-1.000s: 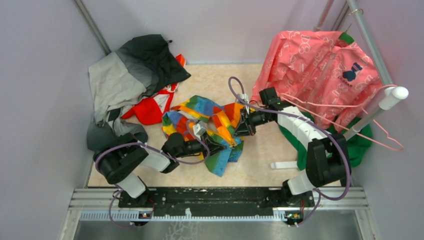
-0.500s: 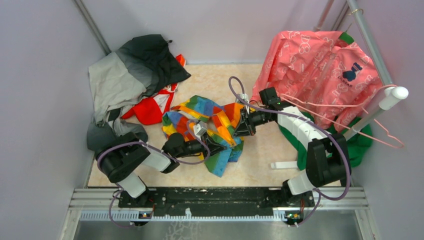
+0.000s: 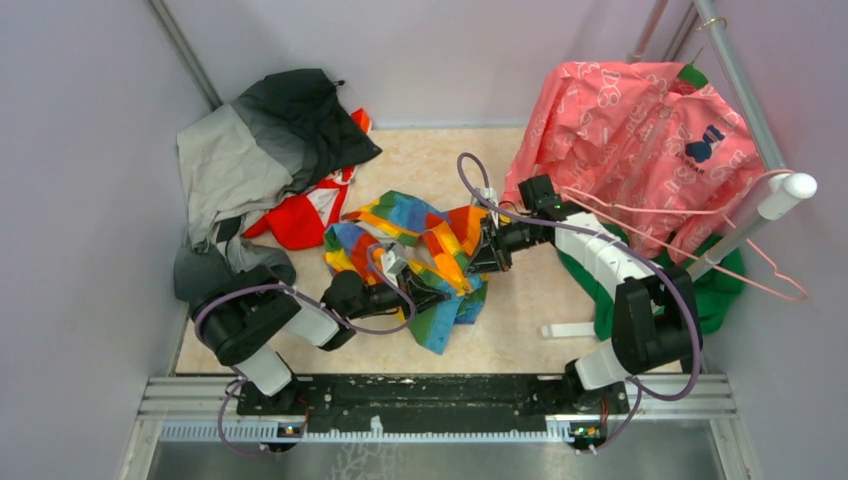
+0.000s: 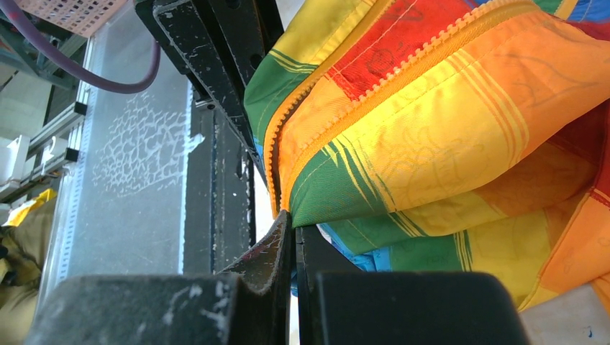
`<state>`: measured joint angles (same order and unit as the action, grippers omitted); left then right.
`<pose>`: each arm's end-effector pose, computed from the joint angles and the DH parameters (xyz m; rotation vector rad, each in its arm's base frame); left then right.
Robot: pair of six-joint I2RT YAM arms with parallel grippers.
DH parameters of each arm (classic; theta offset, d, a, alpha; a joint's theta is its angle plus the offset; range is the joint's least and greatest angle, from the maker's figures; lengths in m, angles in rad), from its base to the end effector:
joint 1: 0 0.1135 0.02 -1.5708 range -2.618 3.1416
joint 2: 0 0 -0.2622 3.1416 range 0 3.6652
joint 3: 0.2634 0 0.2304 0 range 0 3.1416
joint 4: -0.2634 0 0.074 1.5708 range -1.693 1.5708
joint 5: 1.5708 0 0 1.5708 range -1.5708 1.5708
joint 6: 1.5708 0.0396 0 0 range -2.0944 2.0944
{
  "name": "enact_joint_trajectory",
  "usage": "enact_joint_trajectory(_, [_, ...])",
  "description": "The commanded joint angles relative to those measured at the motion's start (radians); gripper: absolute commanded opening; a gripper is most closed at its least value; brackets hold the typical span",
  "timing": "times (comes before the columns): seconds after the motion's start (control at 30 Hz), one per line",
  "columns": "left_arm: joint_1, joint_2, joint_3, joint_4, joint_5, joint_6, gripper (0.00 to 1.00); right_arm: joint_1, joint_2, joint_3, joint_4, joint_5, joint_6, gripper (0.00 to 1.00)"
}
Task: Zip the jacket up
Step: Insert the zipper into the jacket.
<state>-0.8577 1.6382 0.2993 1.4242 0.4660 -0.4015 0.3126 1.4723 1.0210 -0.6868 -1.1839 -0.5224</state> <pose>0.1541 -0.2054 0.1817 0.7648 1.4653 -1.3332 0.2341 0.1142 0.2506 -1.2027 1.9005 1.4366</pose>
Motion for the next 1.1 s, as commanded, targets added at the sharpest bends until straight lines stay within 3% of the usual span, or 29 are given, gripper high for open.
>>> enact_joint_trajectory(0.0, [-0.003, -0.003, -0.003, 0.081, -0.005, -0.01, 0.0, 0.008, -0.027, 0.019, 0.001, -0.057, -0.022, 0.0])
enact_joint_trajectory(1.07, [-0.003, 0.036, 0.04, 0.054, 0.051, -0.027, 0.0, 0.008, -0.022, 0.022, -0.007, -0.065, -0.027, 0.0])
